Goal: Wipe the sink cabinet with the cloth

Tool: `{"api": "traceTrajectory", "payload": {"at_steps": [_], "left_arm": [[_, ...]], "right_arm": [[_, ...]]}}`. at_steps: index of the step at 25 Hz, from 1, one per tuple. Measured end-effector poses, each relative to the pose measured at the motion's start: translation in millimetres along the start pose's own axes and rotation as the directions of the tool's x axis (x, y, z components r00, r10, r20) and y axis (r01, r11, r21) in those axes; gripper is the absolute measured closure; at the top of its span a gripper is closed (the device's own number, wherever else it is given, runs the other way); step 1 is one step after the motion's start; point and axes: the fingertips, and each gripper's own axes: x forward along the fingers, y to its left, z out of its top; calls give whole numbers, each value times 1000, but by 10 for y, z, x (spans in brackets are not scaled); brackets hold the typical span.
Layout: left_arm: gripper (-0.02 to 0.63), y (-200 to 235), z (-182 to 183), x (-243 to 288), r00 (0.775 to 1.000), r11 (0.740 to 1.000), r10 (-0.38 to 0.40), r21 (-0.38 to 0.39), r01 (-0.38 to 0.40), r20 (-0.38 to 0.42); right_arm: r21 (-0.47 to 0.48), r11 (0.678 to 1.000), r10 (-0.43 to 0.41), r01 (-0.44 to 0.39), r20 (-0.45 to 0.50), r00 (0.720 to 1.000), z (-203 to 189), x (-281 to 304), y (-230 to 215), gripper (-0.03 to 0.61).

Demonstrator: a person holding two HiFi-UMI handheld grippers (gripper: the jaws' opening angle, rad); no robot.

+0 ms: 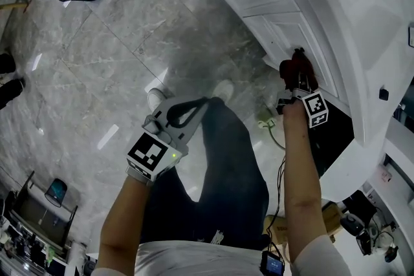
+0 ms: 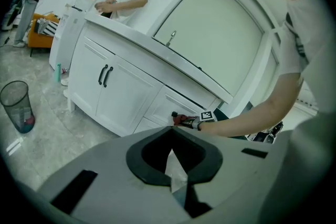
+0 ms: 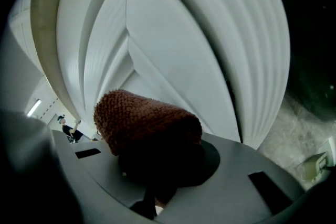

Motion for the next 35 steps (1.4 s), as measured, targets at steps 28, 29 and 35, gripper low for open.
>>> {"api": "traceTrajectory", "payload": {"at_steps": [28, 29, 35], "left_arm": [[602, 192, 88, -347, 999, 999, 4, -33, -3, 49], [602, 200, 94, -352, 999, 999, 6, -33, -4, 50], [603, 245, 121, -362, 998, 999, 10, -41, -7, 60]], "right_arm": [[-377, 926, -21, -27, -124, 992, 173, 64, 1050, 532], [-380, 924, -13, -38, -131, 991, 159, 85, 1090, 534], [-360, 925, 60, -118, -168, 984, 44, 308, 1433, 532]]}}
